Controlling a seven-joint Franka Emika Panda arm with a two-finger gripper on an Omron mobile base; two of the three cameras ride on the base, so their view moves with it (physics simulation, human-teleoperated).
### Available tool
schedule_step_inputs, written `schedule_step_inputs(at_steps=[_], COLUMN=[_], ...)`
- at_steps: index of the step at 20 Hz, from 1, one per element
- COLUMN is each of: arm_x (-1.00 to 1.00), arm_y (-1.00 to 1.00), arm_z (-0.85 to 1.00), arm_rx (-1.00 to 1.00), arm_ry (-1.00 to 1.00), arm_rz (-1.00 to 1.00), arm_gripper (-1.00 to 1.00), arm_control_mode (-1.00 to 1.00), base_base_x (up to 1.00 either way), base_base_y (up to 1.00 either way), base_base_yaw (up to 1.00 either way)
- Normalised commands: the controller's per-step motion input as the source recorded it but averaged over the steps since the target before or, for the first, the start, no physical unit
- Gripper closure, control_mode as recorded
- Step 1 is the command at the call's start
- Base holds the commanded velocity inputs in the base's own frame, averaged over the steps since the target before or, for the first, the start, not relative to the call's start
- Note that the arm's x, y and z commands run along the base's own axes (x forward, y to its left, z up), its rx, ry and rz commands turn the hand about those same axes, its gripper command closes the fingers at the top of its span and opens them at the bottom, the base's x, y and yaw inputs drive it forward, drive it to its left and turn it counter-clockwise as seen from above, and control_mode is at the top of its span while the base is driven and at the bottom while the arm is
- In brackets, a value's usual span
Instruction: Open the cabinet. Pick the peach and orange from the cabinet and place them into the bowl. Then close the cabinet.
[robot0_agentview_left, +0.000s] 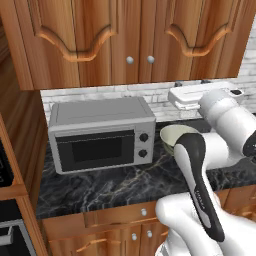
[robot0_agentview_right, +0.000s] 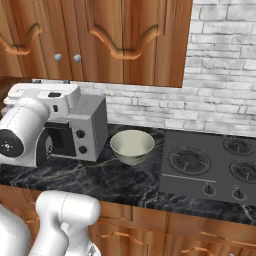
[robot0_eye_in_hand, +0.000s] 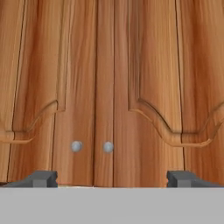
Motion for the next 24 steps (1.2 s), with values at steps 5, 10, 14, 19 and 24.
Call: schedule_step_inputs(at_steps=[5, 10, 14, 19, 24], arm_x=[0.43, 0.69, 0.75, 0.73, 0.61], arm_y=[0.27, 0.08, 0.06, 0.07, 0.06], arm_z=[0.17, 0.0, 0.0, 0.0, 0.02], arm_rx=[0.0, 0.0, 0.0, 0.0, 0.0], arm_ry=[-0.02, 0.12, 0.09, 0.07, 0.01], arm_rz=[-0.02, -0.05, -0.03, -0.01, 0.0], arm_gripper=[-1.0, -1.0, -1.0, -1.0, -1.0], arm_control_mode=[-1.0, -1.0, -1.0, -1.0, -1.0], base_base_x=[0.0, 0.0, 0.0, 0.0, 0.0], base_base_y=[0.0, 0.0, 0.0, 0.0, 0.0], base_base_yaw=[0.0, 0.0, 0.0, 0.0, 0.0])
